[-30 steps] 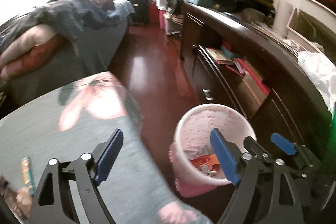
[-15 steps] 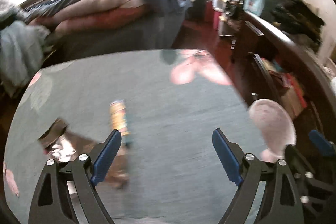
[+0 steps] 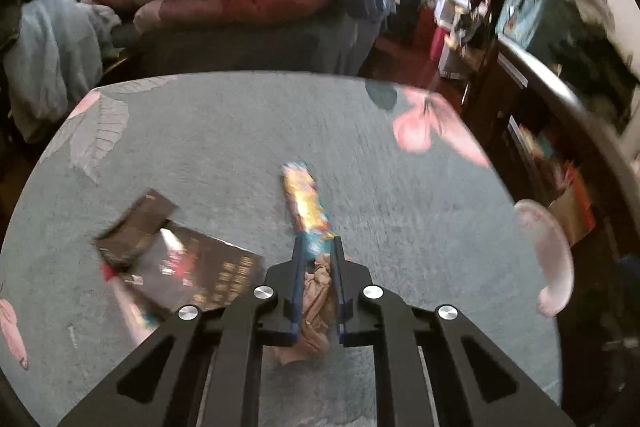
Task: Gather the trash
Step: 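Return to the table and grasp crumpled tan paper with the left gripper, then grasp the teal lighter with the right gripper while left holds the paper, then carry both items over the wastebasket and open both grippers to drop them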
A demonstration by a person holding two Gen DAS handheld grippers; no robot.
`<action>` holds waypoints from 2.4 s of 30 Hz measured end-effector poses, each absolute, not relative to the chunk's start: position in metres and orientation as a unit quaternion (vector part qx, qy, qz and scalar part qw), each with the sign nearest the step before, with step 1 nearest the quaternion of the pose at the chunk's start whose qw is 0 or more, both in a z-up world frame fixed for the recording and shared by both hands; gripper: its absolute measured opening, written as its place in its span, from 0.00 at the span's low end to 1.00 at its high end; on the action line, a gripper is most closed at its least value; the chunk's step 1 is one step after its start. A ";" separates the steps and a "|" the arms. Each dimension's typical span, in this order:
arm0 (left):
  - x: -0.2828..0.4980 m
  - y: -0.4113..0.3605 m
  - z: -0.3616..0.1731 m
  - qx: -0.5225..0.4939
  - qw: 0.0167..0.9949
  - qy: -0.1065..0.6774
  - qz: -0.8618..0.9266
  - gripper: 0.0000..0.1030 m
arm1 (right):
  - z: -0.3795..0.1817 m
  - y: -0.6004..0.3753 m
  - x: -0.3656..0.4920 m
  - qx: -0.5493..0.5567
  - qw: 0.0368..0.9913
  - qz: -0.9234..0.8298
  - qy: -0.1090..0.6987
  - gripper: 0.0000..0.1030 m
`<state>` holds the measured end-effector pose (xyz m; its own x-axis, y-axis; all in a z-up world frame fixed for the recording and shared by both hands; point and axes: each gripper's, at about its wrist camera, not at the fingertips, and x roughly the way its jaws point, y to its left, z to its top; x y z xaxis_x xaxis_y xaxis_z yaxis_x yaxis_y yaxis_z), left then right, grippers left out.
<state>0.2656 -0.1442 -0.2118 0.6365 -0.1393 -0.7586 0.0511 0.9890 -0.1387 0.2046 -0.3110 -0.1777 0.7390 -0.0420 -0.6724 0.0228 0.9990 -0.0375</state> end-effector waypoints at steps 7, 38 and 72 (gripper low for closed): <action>0.248 -0.094 -0.181 -0.077 0.920 0.383 -0.027 0.07 | -0.201 -0.257 0.252 -0.001 0.913 0.039 0.406 0.81; 0.232 -0.007 -0.161 -0.156 0.924 0.347 -0.021 0.07 | -0.237 -0.158 0.326 -0.036 0.880 0.087 0.466 0.23; 0.234 -0.199 -0.150 -0.014 0.922 0.364 -0.131 0.07 | -0.191 -0.363 0.230 0.107 0.914 0.008 0.390 0.23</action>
<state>0.2336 -0.1989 -0.1502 0.7003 -0.2515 -0.6680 0.2310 0.9654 -0.1213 0.2296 -0.3627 -0.1910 0.6949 0.0990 -0.7123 0.0689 0.9768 0.2029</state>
